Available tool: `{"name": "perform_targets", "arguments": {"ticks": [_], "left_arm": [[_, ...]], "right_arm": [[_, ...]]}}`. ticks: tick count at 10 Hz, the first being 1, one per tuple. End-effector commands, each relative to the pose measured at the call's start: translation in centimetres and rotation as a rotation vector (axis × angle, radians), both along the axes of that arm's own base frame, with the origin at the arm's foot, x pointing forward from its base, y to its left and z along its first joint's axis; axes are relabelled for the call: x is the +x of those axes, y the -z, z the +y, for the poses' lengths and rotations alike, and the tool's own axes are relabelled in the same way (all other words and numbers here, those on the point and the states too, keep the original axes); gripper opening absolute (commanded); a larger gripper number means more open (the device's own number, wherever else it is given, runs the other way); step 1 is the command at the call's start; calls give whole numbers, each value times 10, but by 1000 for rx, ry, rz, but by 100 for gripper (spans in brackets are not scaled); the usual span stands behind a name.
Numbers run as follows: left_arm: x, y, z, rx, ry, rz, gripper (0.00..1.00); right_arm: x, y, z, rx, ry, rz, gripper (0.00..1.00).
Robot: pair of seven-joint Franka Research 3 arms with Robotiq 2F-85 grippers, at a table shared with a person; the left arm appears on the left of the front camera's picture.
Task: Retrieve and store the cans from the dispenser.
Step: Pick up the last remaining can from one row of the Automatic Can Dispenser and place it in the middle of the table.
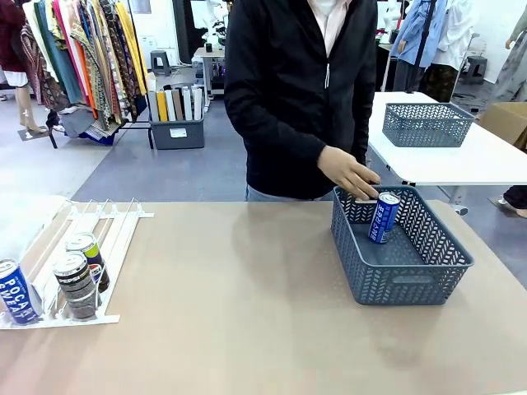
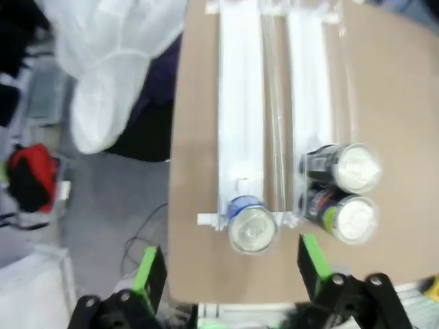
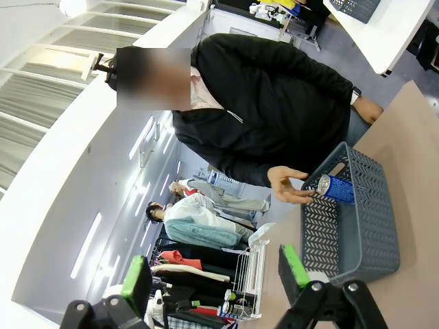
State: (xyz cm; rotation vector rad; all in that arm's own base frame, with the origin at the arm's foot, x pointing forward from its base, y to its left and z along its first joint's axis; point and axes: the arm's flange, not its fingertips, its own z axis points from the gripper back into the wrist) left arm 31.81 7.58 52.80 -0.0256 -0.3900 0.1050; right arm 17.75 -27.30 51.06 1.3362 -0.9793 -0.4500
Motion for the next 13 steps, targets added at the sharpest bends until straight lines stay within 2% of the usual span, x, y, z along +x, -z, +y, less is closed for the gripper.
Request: {"name": "perform_targets", "arguments": {"ticks": [1, 2, 4, 5, 8, 13], "left_arm": [[3, 4, -3, 52, -19, 25, 100], [9, 20, -6, 25, 42, 57, 100], [18, 40, -7, -15, 84, 112, 100], [22, 51, -7, 8, 53, 114, 100], [39, 97, -10, -40, 59, 261, 100], [43, 129, -17, -29, 70, 381, 100]], "right_arm": [[4, -2, 0, -2, 7, -40, 100], [4, -2, 0, -2, 7, -40, 100], [4, -2, 0, -2, 7, -40, 100], [4, -2, 0, -2, 7, -40, 100], [4, -2, 0, -2, 7, -40, 100], [4, -2, 0, -2, 7, -40, 100]]}}
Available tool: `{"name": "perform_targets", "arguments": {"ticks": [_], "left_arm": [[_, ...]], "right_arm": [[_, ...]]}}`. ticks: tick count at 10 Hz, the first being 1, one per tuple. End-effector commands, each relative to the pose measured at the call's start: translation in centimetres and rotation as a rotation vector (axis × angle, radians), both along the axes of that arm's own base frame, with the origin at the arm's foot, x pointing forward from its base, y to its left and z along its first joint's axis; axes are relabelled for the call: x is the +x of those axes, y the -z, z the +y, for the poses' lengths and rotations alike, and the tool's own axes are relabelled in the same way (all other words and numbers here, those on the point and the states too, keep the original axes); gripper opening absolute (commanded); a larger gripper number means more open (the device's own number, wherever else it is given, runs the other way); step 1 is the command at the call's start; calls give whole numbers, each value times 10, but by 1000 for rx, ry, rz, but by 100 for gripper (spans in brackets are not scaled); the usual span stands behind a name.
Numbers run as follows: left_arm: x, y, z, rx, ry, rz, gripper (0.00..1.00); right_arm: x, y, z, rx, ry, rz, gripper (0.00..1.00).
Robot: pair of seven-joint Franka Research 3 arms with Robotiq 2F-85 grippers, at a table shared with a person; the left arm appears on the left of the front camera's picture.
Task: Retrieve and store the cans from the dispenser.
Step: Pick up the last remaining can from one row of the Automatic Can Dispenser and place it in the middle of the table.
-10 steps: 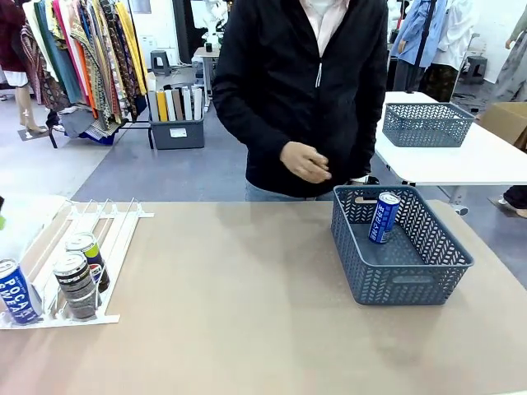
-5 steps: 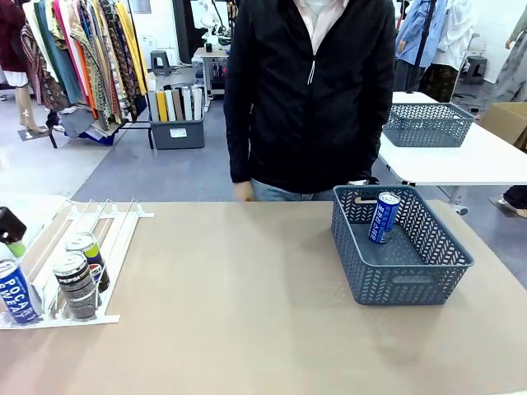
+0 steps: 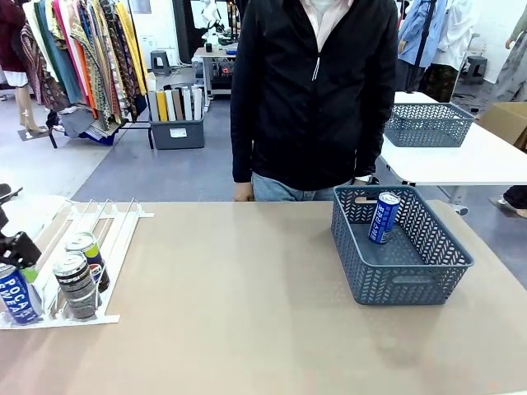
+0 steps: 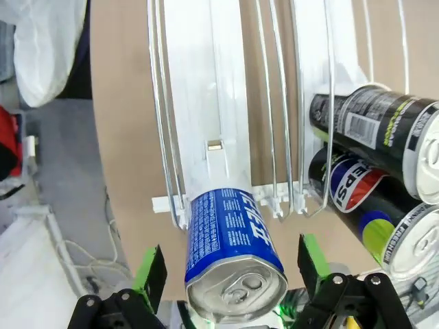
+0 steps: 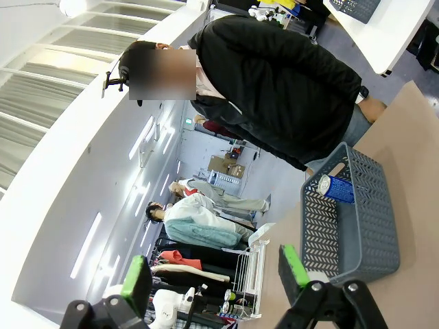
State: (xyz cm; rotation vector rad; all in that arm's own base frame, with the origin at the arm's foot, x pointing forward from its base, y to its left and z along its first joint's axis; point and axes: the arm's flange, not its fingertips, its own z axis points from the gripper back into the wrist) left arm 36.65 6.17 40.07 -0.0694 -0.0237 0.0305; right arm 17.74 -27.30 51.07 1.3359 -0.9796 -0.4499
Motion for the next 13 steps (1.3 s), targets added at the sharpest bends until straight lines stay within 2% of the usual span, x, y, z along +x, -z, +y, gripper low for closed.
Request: {"name": "perform_targets", "arguments": {"ticks": [1, 6, 7, 8, 9, 13], "left_arm": [[-5, 4, -3, 25, -7, 52, 100], [0, 11, -7, 31, -33, 37, 100], [1, 12, -6, 37, -39, 24, 77], [1, 12, -5, 44, -36, 19, 18], [1, 11, -4, 50, -39, 18, 0], [1, 9, -4, 51, -51, 5, 0]], "right_arm": [[4, -2, 0, -2, 7, -40, 100], [4, -2, 0, -2, 7, -40, 100], [4, -2, 0, -2, 7, -40, 100], [4, -2, 0, -2, 7, -40, 100], [4, -2, 0, -2, 7, -40, 100], [4, -2, 0, -2, 7, -40, 100]]}}
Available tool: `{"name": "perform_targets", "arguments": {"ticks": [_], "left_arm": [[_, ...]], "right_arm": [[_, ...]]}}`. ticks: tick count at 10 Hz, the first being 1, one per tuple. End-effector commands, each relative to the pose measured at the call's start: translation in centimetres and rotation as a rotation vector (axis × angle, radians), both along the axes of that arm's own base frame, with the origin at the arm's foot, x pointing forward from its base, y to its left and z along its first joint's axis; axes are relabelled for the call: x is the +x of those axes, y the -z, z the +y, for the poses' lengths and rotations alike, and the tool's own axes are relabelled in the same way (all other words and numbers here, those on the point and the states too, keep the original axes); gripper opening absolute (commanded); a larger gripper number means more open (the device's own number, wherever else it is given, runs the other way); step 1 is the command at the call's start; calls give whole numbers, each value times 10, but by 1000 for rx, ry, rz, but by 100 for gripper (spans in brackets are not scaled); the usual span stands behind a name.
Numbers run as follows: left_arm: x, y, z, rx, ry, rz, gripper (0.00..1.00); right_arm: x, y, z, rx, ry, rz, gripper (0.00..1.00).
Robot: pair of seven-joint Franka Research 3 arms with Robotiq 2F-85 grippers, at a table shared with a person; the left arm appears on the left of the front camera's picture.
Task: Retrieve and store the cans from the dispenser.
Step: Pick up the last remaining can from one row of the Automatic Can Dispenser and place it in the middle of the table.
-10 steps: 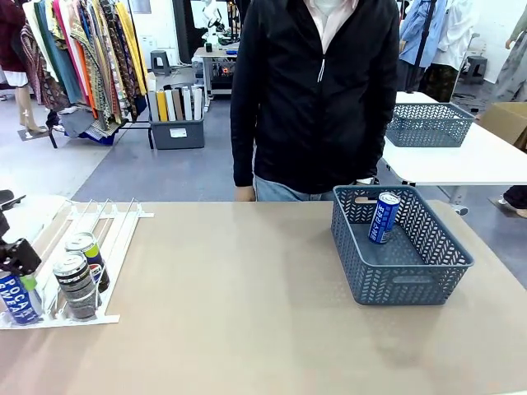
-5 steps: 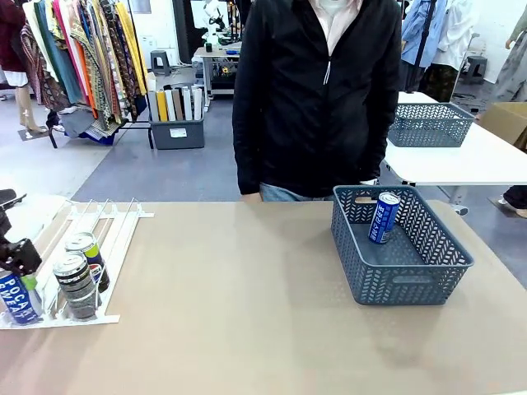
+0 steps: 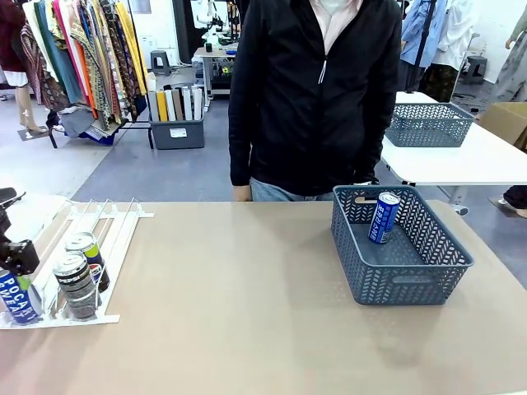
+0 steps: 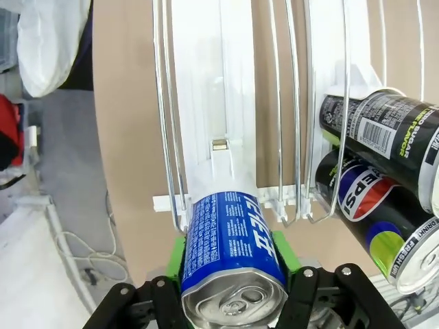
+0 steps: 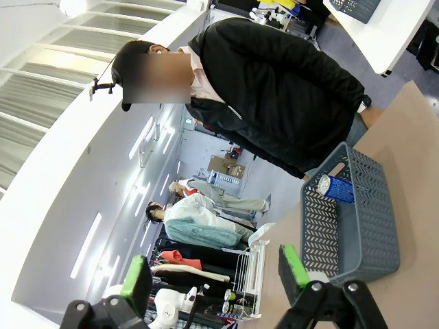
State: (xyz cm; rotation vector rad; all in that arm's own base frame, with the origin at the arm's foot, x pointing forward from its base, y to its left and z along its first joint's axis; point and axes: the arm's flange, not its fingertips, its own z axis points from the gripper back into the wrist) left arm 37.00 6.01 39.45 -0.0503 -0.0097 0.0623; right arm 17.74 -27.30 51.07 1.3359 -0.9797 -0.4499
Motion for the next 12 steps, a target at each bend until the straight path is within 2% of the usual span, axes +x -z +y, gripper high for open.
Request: {"name": "perform_targets", "arguments": {"ticks": [1, 2, 3, 4, 6, 7, 8, 9, 10, 11, 12], "left_arm": [[-3, -1, -4, 37, -16, -23, 0], [-6, -7, -7, 47, -14, -38, 0], [-12, -20, -12, 102, -76, -43, 0], [-20, -41, -19, 88, -66, -71, 0], [-41, -103, -25, 44, -28, -149, 0], [-56, -145, -21, 44, 17, -239, 0], [-67, -178, -18, 77, 10, -343, 0], [-78, -198, -15, 99, -36, -436, 0], [-85, -203, -13, 64, -22, -470, 0], [-85, -196, -9, 26, -55, -477, 0], [-85, -187, -3, -13, -75, -452, 0]], "right_arm": [[4, -2, 0, -2, 7, -40, 100], [4, -2, 0, -2, 7, -40, 100], [4, -2, 0, -2, 7, -40, 100], [4, -2, 0, -2, 7, -40, 100], [4, -2, 0, -2, 7, -40, 100], [4, -2, 0, -2, 7, -40, 100], [4, -2, 0, -2, 7, -40, 100], [4, -2, 0, -2, 7, -40, 100], [4, -2, 0, -2, 7, -40, 100], [4, -2, 0, -2, 7, -40, 100], [4, -2, 0, -2, 7, -40, 100]]}}
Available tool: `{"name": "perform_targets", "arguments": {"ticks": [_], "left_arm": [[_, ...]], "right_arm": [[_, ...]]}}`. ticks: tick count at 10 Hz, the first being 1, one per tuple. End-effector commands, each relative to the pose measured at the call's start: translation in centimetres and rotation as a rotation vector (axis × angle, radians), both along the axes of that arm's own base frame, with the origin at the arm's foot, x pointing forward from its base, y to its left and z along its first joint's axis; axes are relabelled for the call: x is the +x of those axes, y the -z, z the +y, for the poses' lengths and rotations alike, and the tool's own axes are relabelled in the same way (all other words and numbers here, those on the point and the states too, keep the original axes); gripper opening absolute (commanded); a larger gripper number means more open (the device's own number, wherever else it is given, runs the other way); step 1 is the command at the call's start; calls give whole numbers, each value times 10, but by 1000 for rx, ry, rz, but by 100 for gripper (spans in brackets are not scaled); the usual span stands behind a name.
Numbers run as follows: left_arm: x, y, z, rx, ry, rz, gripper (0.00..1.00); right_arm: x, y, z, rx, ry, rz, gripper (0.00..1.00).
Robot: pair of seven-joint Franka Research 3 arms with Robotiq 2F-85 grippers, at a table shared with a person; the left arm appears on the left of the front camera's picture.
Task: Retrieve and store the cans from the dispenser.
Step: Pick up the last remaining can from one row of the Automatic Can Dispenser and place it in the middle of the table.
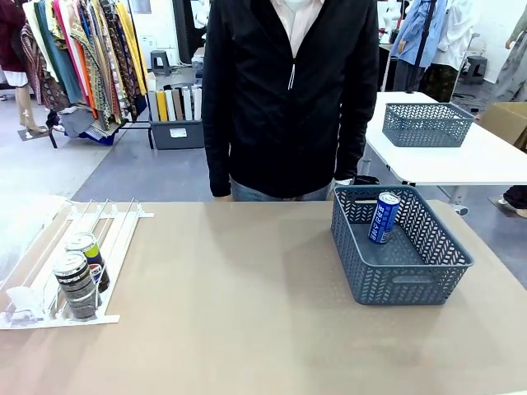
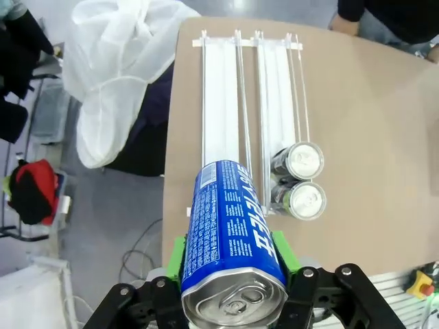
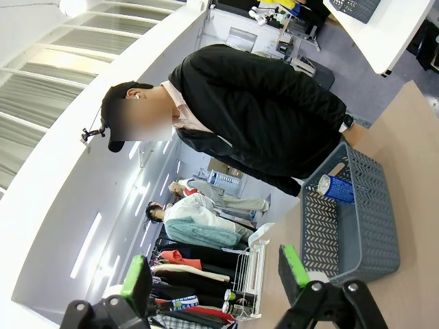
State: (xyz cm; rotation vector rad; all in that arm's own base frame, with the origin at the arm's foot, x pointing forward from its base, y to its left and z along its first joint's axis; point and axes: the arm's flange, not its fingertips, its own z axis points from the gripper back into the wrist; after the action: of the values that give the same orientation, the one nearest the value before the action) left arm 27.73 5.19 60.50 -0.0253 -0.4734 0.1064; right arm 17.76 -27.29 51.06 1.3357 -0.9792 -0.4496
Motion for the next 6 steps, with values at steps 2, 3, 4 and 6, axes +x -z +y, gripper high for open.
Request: {"name": "perform_targets", "arguments": {"ticks": [2, 3, 4, 6], "left_arm": [[-1, -10, -7, 27, 11, 0, 0], [-1, -10, -7, 27, 11, 0, 0], [-1, -10, -7, 27, 11, 0, 0], [12, -4, -23, -48, -70, 3, 0]], "right_arm": [[4, -2, 0, -2, 7, -40, 100], [4, -2, 0, -2, 7, -40, 100], [4, -2, 0, -2, 7, -40, 100], [4, -2, 0, -2, 7, -40, 100]]}}
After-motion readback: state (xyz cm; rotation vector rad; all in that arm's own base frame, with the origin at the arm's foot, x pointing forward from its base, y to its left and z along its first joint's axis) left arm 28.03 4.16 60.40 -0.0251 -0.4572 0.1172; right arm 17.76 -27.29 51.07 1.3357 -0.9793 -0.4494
